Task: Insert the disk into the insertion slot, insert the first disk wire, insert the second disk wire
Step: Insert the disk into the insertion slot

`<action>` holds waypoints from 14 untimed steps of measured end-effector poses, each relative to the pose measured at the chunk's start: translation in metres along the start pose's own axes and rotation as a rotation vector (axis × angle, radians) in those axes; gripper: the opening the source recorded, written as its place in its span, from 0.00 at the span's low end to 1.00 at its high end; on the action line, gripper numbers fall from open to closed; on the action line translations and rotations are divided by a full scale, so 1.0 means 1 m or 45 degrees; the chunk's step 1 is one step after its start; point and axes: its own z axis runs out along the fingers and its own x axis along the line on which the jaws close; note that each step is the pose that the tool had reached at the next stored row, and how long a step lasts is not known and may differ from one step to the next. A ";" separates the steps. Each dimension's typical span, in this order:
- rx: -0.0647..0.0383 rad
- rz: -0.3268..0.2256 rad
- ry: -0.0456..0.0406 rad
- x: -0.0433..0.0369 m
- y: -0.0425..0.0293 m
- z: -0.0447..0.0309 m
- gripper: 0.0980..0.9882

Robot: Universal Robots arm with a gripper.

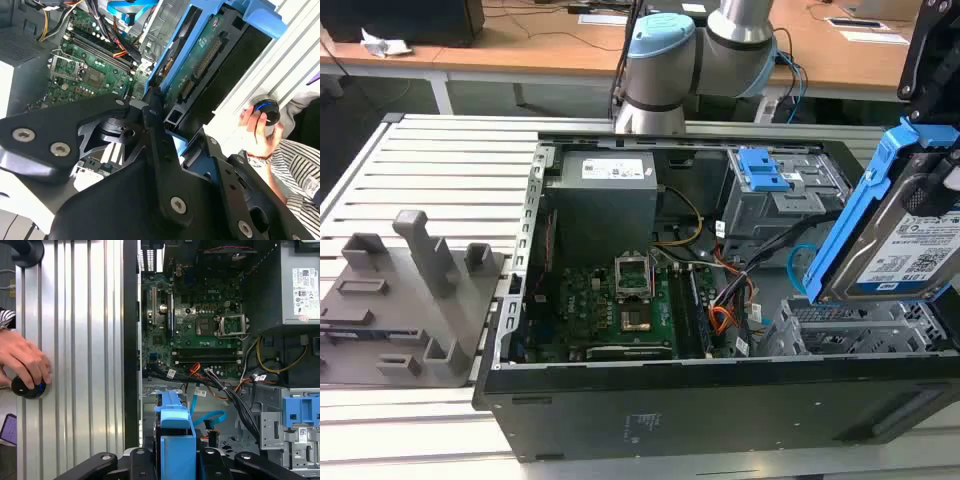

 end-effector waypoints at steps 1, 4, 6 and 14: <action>0.000 0.000 0.000 0.0000 0.0000 0.0005 0.30; 0.000 0.000 0.000 0.0000 -0.0002 0.0042 0.30; 0.000 0.000 0.000 0.0000 -0.0002 0.0058 0.30; 0.000 0.000 0.000 0.0000 -0.0005 0.0121 0.30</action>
